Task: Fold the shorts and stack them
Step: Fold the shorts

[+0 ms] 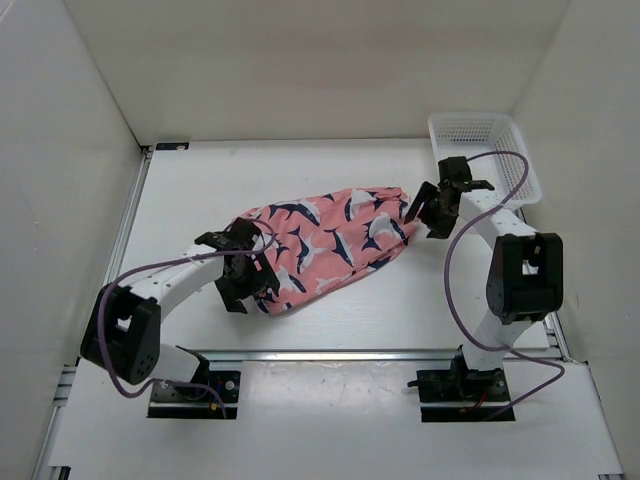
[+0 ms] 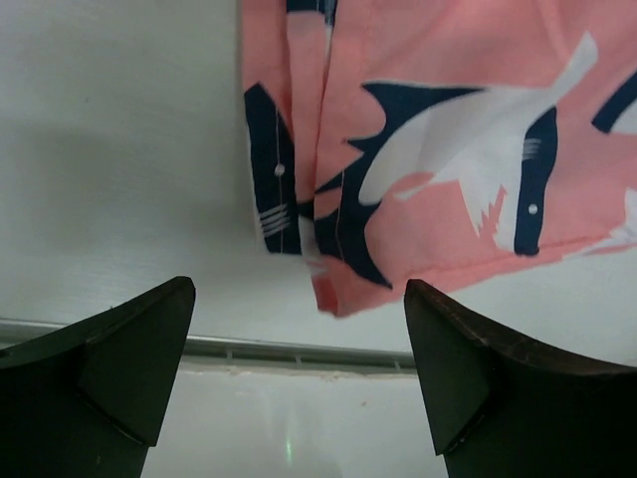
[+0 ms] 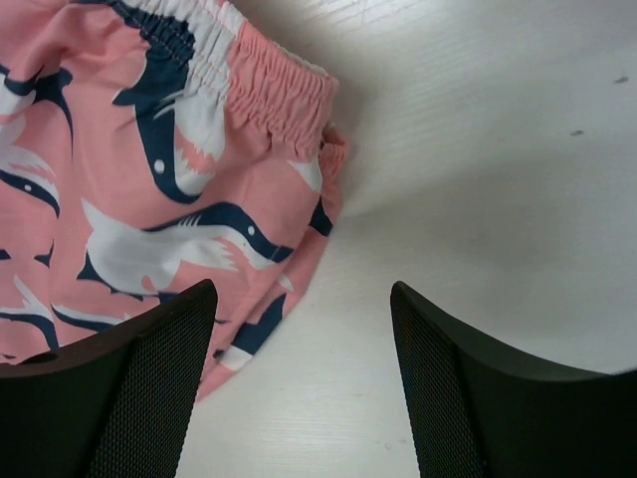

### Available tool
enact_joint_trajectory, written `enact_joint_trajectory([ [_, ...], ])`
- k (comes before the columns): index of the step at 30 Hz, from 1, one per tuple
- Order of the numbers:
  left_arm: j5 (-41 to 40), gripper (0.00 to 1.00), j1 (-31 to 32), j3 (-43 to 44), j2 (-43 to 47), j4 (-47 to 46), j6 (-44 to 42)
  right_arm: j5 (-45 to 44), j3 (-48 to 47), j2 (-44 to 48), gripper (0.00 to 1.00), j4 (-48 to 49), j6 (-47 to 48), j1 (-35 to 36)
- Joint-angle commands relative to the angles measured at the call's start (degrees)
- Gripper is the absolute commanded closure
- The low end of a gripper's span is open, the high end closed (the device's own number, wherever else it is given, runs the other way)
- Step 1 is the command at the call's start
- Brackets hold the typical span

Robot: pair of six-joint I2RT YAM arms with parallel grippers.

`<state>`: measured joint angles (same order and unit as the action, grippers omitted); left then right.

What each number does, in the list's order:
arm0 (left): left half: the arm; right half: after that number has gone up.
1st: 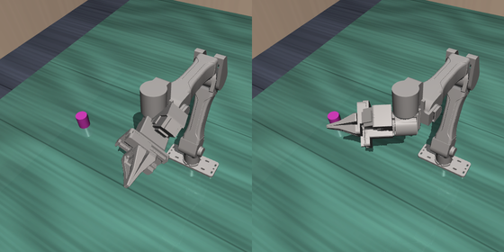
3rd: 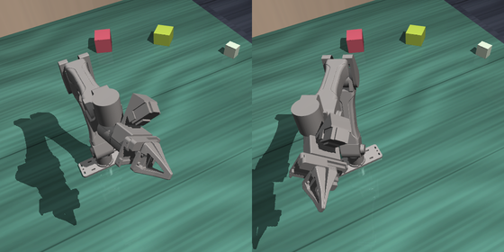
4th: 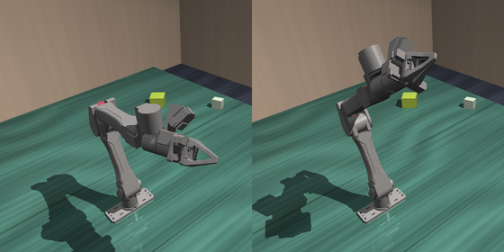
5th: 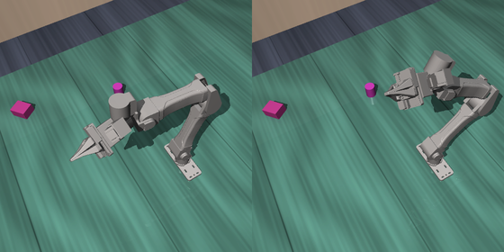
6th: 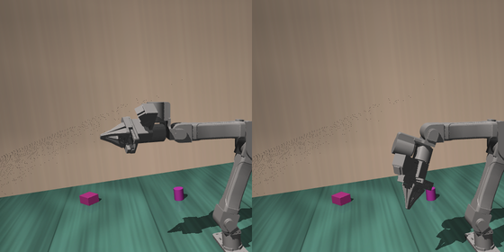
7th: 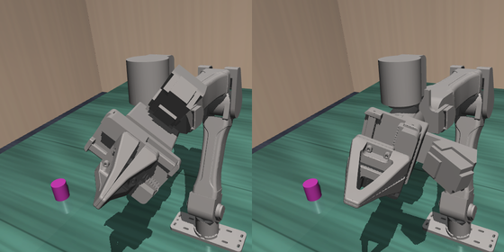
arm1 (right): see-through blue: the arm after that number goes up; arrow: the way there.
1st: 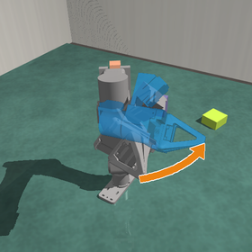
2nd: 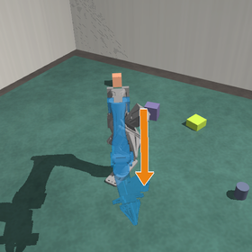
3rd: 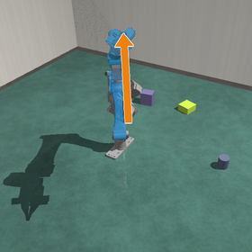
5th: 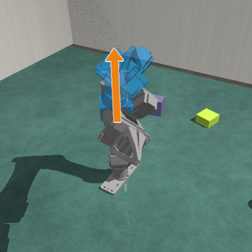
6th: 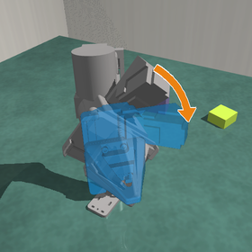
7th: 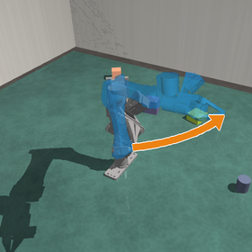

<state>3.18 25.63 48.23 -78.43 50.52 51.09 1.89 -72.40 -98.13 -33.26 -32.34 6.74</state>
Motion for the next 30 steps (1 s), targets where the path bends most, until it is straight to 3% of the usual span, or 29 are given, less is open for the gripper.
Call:
enact_joint_trajectory([
  [1, 1.2, 0.04, 0.3, -0.2, -3.2, -5.8, 1.4, 4.0, -0.5, -3.0, 0.25, 5.4, -2.3, -0.2],
  [4, 0.4, 0.17, 0.3, 1.1, -8.9, -7.4, 1.4, 4.0, -1.9, -5.9, 0.25, 5.9, -2.8, -0.2],
  [7, -0.6, 0.61, -2.4, 4.2, -13.4, -7.4, -2.5, 3.5, -2.4, -7.9, 0.25, 6.6, -3.3, 0.5],
  [8, -1.2, 0.9, -3.6, 4.9, -14.6, -7.4, -3.3, 2.7, -2.4, -7.9, 0.26, 6.6, -3.3, 0.5],
  [12, -3.4, 0.9, -10.8, 7.6, -14.6, -4.5, -5.5, 1.4, 1.1, -5.8, 0.25, 6.6, -3.3, 1.1],
  [15, -3.4, 0.9, -12.8, 9.0, -13.9, -4.5, -6.7, 3.4, 3.3, -4.5, 0.16, 9.0, -3.3, 1.1],
  [20, -3.4, 0.9, -13.4, 12.5, -17.0, -3.9, -8.6, 6.4, 3.3, -7.1, 0.15, 11.0, -4.6, 1.6],
  [23, -3.4, 0.9, -14.5, 13.8, -18.6, -3.9, -8.6, 7.6, 5.0, -8.2, 0.21, 13.0, -6.2, 2.3],
  [27, -2.2, 0.9, -15.7, 14.4, -19.2, -3.9, -10.1, 5.6, 5.0, -9.4, 0.48, 14.5, -8.3, 4.2],
  [30, -1.7, 0.9, -17.6, 14.4, -19.2, -3.9, -11.4, 2.9, 4.5, -9.9, 0.51, 15.1, -8.8, 5.8],
])
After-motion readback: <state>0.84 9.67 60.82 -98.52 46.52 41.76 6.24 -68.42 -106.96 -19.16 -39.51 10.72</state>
